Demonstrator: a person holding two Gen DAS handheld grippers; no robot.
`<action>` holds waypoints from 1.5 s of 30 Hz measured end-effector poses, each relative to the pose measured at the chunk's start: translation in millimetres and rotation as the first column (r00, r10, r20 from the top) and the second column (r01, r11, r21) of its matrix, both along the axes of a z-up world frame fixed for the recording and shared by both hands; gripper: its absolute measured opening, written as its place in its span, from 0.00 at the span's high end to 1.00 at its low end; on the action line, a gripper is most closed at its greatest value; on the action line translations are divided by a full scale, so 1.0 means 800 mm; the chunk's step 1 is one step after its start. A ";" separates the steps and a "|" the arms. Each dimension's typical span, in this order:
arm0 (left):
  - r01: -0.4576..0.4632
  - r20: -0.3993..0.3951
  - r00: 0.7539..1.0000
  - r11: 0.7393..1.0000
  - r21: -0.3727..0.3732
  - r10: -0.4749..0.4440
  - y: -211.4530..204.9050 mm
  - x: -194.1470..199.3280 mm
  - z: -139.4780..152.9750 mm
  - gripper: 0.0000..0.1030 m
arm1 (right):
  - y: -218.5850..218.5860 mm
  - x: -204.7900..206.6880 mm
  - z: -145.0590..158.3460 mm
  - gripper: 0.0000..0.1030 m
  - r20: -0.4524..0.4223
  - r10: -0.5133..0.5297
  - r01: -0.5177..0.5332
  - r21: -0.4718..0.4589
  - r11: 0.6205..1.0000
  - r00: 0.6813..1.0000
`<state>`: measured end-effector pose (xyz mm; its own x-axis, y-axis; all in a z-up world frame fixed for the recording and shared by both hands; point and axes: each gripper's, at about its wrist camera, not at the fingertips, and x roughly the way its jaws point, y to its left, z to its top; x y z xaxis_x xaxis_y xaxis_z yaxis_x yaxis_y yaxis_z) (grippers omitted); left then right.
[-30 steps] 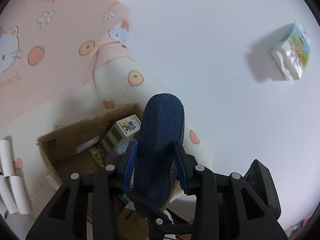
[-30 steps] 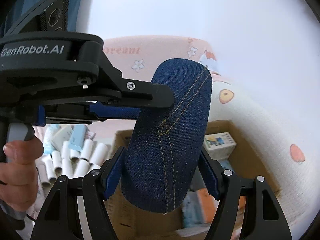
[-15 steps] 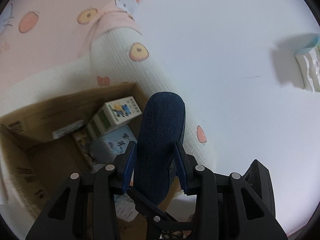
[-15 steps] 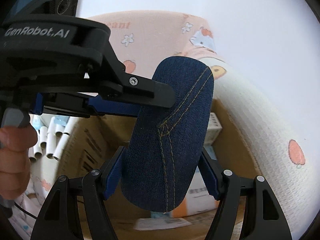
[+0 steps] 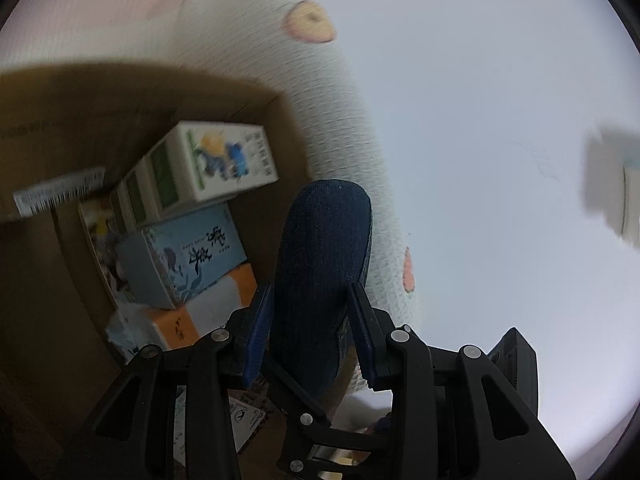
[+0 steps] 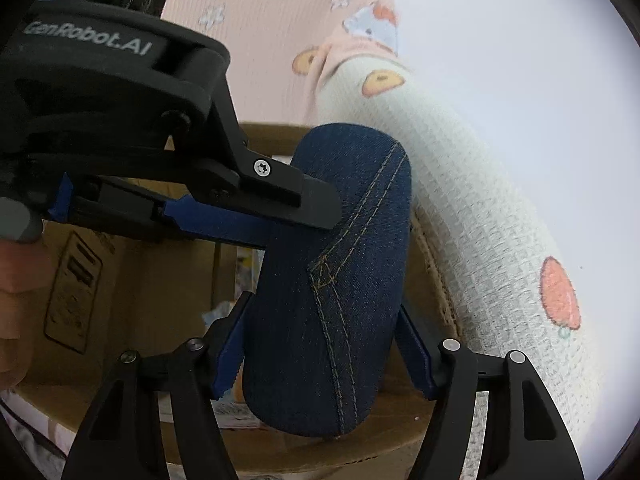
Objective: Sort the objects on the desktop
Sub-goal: 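Lower the denim glasses case into the box and open the right gripper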
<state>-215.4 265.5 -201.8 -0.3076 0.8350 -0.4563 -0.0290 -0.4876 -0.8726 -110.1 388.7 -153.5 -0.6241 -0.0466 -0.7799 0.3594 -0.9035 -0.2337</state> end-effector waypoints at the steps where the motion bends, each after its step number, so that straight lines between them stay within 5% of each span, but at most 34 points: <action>1: -0.001 0.018 1.000 1.000 0.010 0.001 0.000 -0.001 -0.007 0.61 | 0.000 -0.004 -0.005 0.37 0.017 0.008 -0.008 0.020 1.000 1.000; 8: -0.015 0.104 0.994 1.000 0.019 0.013 0.007 -0.012 -0.035 0.61 | -0.014 -0.023 -0.030 0.37 0.073 0.043 -0.055 0.172 0.984 0.996; 20: -0.009 0.190 0.982 0.999 0.032 0.002 0.025 -0.030 -0.065 0.61 | -0.009 -0.049 -0.056 0.37 0.118 0.060 -0.088 0.241 0.967 0.991; 24: -0.012 0.274 0.962 1.000 0.003 0.010 0.032 -0.030 -0.084 0.61 | -0.016 -0.050 -0.056 0.37 0.121 0.080 -0.111 0.268 0.957 0.989; 27: 0.020 0.252 0.968 0.999 -0.028 -0.012 0.040 -0.026 -0.079 0.61 | -0.021 -0.048 -0.049 0.36 0.105 0.091 -0.119 0.302 0.946 0.990; 30: 0.045 0.219 0.975 0.995 -0.083 -0.026 0.048 -0.021 -0.071 0.61 | -0.023 -0.045 -0.042 0.36 0.118 0.096 -0.129 0.309 0.942 0.988; 37: 0.034 0.237 0.971 0.998 -0.058 -0.019 0.058 -0.012 -0.074 0.68 | -0.009 -0.042 -0.013 0.36 0.106 0.087 -0.108 0.205 0.973 0.991; 42: 0.033 0.252 0.968 0.999 -0.037 -0.023 0.058 -0.012 -0.076 0.68 | -0.005 -0.055 -0.025 0.36 0.152 0.060 -0.086 0.171 0.982 0.987; 45: 0.030 0.251 0.968 0.998 -0.055 -0.015 0.060 -0.010 -0.073 0.68 | -0.018 -0.056 -0.038 0.36 0.160 0.057 -0.094 0.230 0.969 0.986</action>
<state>-223.4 313.1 -260.1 -0.1588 0.8102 -0.5642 0.1757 -0.5392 -0.8237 -155.0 374.6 -183.6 -0.5005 0.1074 -0.8591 0.4719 -0.7981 -0.3747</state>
